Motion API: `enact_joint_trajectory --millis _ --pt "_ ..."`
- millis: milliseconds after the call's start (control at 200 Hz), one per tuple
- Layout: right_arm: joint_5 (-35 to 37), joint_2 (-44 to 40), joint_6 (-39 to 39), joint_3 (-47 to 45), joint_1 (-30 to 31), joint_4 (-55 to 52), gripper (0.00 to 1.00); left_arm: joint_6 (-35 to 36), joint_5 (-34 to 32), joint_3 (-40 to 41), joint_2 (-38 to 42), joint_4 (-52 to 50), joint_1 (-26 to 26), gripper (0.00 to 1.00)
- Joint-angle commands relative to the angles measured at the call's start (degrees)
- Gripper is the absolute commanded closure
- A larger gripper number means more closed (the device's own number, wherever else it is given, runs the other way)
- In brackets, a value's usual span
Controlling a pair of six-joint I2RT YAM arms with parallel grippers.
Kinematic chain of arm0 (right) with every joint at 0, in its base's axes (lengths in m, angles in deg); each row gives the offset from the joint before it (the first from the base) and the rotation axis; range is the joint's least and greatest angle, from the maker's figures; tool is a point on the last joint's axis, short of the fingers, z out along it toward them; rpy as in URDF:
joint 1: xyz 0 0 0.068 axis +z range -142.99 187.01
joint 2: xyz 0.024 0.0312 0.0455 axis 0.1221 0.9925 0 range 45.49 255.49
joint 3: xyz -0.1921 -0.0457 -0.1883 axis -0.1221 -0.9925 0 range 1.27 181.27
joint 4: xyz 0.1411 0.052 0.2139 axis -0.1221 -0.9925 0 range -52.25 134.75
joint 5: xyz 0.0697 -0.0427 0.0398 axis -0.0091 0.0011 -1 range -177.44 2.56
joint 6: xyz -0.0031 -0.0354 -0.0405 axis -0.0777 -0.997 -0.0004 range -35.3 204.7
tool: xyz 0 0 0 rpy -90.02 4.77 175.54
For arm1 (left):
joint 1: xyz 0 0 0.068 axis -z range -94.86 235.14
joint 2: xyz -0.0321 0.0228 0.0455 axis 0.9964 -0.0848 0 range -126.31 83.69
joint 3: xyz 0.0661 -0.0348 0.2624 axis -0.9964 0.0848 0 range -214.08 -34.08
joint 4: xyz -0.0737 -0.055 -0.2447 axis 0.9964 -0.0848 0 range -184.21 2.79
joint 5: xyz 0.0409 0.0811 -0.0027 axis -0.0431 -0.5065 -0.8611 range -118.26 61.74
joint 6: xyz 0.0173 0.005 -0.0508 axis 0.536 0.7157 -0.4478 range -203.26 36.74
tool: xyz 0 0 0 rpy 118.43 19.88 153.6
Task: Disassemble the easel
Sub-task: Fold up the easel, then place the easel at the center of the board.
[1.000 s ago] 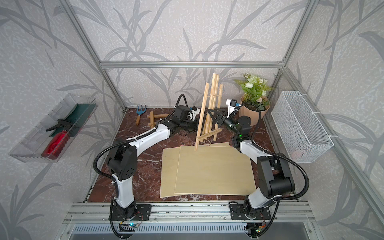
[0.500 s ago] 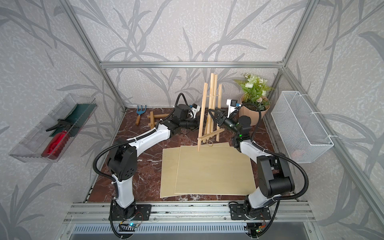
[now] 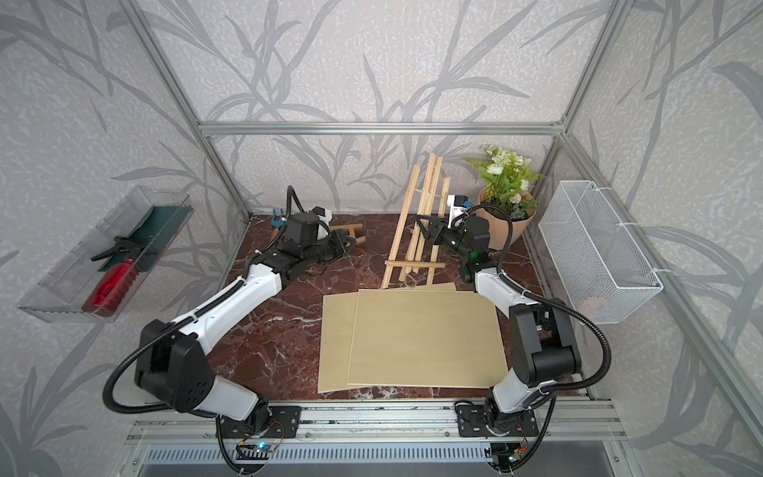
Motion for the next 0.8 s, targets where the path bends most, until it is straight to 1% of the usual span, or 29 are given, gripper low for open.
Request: enact_joint_trajectory --millis 0,190,345,460,600,670,690,795 --pt "3.2 2.7 -3.6 5.0 0.0 -8.3 0.68 3.3 -3.2 3.0 7.1 -2.1 0.3 0.94" --pt "5.7 9.2 -10.5 15.4 0.4 -19.2 0.68 4.9 -3.5 10.4 18.0 -2.2 0.3 0.92" --pt "6.7 16.1 -12.7 24.5 1.5 -26.7 0.68 7.3 -4.1 14.0 24.7 -4.7 0.3 0.91" --pt "7.7 20.9 -12.4 31.2 2.5 -32.4 0.69 8.0 -5.0 16.4 28.4 -3.7 0.3 0.89" --pt "11.4 21.0 -5.8 30.9 2.5 -31.9 0.69 8.1 -4.2 17.4 30.3 -2.8 0.2 0.89" --pt "13.9 20.1 -0.9 29.4 2.4 -30.8 0.66 7.7 -3.5 18.0 30.6 -2.0 0.2 0.9" --pt "14.2 19.9 1.9 28.9 2.4 -30.2 0.65 7.5 -3.3 18.0 30.5 -1.9 0.2 0.9" --pt "17.1 18.8 10.8 25.6 2.4 -27.2 0.63 7.4 -2.4 17.8 30.3 -1.9 0.1 0.9"
